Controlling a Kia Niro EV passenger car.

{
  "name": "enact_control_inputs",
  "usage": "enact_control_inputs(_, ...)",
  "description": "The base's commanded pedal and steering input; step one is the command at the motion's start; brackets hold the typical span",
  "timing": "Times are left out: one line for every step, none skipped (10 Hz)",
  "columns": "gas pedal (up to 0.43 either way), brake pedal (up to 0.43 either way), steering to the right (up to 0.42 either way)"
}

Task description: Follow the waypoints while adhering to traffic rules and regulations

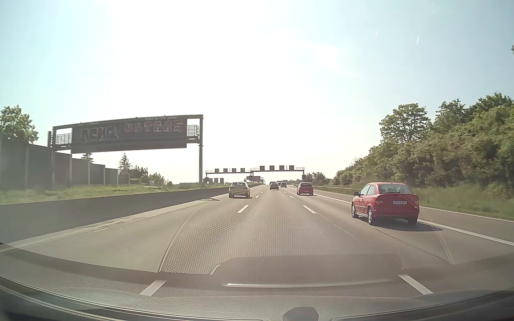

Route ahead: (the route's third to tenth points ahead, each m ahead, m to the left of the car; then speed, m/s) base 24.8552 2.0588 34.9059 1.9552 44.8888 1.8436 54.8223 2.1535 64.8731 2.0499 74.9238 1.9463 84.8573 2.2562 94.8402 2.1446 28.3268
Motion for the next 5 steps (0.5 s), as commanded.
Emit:
enact_control_inputs(0.209,0.024,0.0)
enact_control_inputs(0.209,0.024,-0.001)
enact_control_inputs(0.209,0.024,-0.001)
enact_control_inputs(0.209,0.024,-0.001)
enact_control_inputs(0.209,0.024,-0.001)
